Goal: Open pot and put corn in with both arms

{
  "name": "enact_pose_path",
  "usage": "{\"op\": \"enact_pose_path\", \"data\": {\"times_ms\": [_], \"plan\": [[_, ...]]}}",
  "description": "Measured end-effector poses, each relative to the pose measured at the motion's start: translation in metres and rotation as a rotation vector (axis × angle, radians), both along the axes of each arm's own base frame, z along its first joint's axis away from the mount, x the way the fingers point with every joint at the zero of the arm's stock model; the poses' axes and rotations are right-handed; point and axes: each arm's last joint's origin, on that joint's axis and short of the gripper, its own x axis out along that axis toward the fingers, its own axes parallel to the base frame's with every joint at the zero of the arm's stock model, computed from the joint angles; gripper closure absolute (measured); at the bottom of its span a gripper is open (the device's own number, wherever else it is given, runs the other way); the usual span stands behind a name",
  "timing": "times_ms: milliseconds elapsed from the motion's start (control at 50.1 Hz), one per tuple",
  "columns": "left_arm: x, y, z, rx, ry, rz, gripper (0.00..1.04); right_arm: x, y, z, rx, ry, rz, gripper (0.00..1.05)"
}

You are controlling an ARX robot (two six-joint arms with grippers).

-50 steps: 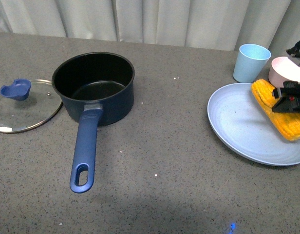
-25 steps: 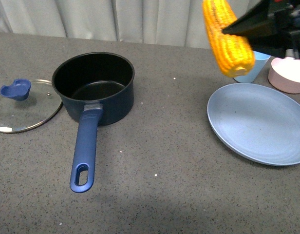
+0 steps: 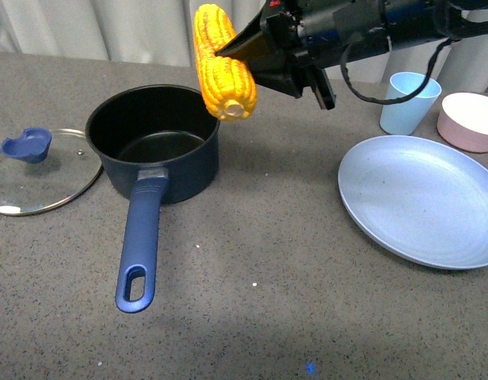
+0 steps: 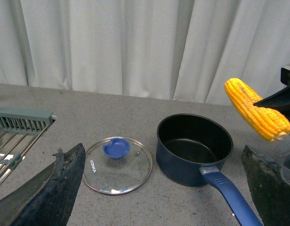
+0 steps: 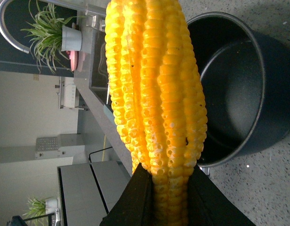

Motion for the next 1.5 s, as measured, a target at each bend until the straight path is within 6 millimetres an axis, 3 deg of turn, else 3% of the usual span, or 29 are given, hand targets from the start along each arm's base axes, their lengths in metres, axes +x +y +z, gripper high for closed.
{"op": "enact_pose_path", "data": {"times_ms": [479,877,1197,1496], "plan": [[0.000,0.000,0.000,0.000,0.000,0.000,0.06,0.035,0.038,-0.007,-0.004,0.033,0.035,0.93],[0.000,0.000,0.000,0.000,0.000,0.000,0.06,0.037,0.072,-0.007,-0.021,0.052,0.085,0.93],[0.000,0.000,0.000,0.000,0.000,0.000,0.06,0.036,0.076,-0.011,-0.036,0.073,0.090,0.93],[0.000,0.000,0.000,0.000,0.000,0.000,0.06,0.034,0.077,-0.017,-0.051,0.091,0.093,0.42]]}}
